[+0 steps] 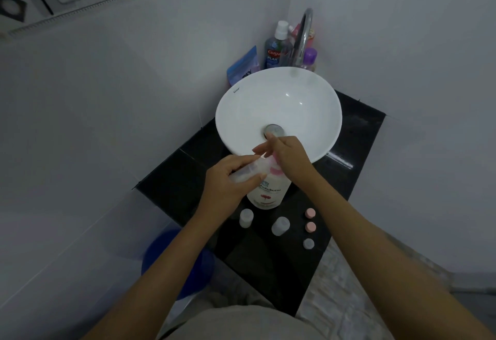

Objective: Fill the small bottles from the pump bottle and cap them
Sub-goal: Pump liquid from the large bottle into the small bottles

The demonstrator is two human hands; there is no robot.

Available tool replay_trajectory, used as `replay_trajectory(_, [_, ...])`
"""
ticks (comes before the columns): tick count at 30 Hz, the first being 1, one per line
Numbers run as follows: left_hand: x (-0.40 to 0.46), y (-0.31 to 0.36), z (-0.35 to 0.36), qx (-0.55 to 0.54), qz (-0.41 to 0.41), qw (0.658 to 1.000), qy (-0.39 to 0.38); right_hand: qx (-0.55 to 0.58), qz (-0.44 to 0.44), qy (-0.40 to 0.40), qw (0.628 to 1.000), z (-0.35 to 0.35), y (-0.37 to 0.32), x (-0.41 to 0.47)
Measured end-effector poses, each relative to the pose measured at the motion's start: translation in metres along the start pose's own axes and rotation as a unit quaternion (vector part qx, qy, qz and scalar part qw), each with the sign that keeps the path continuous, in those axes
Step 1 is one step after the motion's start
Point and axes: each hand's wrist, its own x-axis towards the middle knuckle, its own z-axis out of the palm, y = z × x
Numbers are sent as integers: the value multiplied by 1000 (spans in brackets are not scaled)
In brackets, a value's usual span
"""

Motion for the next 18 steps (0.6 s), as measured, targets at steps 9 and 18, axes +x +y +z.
replay_trajectory(9, [-5, -2, -1, -6, -15, 1000, 2, -16, -19, -8, 1000, -1, 6, -1])
replay_trajectory(18, [2, 4, 0, 2, -9, 1000, 6, -5, -17, 18, 1000, 1, 4, 6])
